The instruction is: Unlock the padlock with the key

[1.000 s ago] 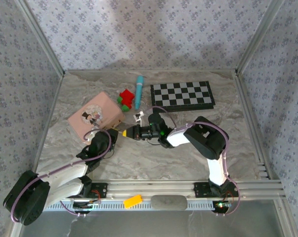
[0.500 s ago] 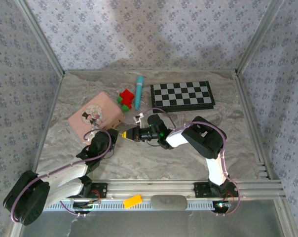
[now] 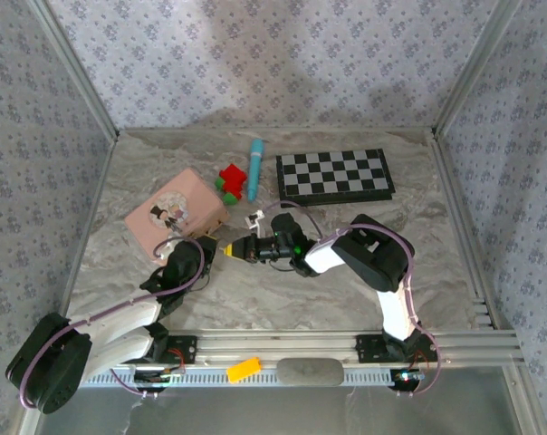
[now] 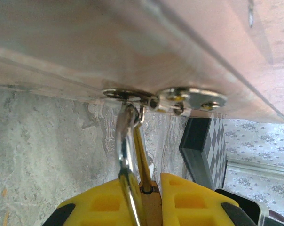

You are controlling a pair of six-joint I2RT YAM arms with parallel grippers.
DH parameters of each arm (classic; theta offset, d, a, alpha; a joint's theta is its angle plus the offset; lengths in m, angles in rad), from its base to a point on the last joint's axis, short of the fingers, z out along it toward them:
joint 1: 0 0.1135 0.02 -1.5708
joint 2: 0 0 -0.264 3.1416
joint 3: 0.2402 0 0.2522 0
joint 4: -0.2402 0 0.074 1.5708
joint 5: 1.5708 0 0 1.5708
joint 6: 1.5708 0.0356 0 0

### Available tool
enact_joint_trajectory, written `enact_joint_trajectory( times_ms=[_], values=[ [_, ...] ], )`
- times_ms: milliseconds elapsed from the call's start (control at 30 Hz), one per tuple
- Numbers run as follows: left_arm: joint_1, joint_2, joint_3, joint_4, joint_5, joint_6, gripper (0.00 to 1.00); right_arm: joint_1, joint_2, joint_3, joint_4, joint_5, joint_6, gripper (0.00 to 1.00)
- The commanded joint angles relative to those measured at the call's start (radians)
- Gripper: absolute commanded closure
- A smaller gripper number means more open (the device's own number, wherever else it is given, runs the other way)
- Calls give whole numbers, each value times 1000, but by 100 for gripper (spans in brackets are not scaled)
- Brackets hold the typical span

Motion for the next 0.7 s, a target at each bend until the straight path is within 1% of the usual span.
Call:
enact_joint_trajectory(
  times_ms=[0, 500, 667],
  values=[
    [-12, -20, 41, 88, -16, -21, 100, 8, 22, 14, 40, 8, 21, 100],
    [-15, -18, 40, 88, -12, -19, 100, 11, 28, 27, 84, -3, 49, 100],
    [-22, -20, 29, 116, 14, -11, 100, -6, 55, 40, 151, -18, 118, 100]
  ],
)
